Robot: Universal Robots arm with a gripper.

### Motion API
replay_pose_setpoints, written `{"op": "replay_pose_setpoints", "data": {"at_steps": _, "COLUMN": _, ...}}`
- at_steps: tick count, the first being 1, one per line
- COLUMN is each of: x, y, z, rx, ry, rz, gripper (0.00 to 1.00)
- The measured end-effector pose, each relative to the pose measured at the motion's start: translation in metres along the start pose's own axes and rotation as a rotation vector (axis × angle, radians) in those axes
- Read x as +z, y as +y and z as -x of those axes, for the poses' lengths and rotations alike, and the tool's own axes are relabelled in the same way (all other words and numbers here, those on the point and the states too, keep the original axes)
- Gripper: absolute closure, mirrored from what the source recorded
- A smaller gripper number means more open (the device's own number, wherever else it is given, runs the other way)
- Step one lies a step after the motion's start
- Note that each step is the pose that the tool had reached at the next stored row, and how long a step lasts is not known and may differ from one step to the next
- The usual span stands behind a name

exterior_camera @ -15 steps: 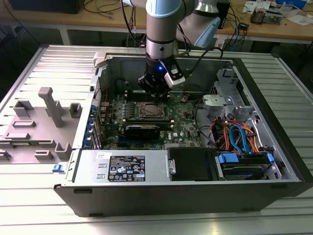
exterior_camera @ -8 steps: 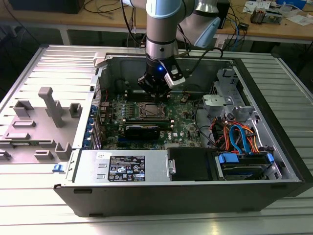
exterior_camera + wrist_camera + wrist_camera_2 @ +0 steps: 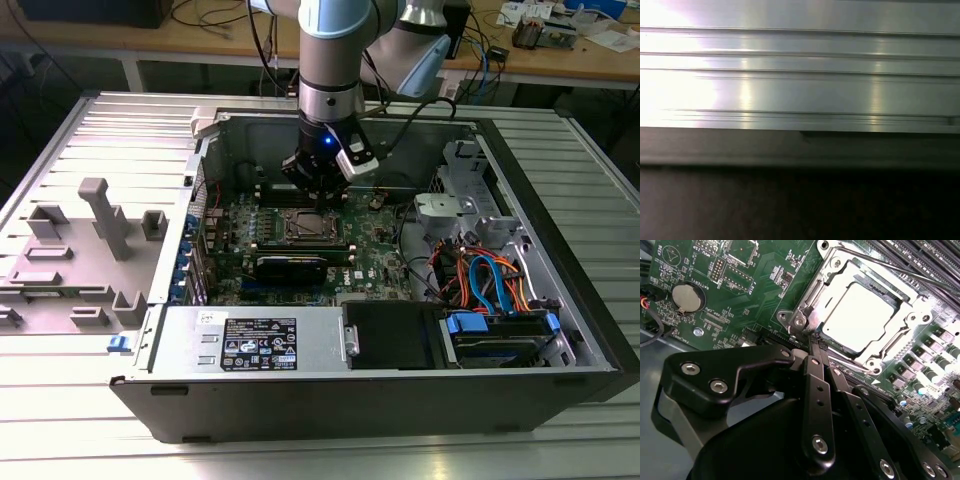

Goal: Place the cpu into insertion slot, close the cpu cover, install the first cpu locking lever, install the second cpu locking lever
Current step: 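Install the first cpu locking lever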

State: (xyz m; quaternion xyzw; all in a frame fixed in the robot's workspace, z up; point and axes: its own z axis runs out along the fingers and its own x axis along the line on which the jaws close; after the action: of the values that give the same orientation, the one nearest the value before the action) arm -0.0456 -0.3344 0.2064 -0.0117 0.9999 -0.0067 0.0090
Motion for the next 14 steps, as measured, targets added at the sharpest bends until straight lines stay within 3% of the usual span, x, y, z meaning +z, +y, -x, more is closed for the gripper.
{"op": "replay_pose_setpoints", "data": {"at_steps": 14, "x": 0.0013, "y": -0.0002, "z": 0.0018, "rx": 0.000, "ry": 0.0015, "rz": -0.0006, "gripper": 0.89}}
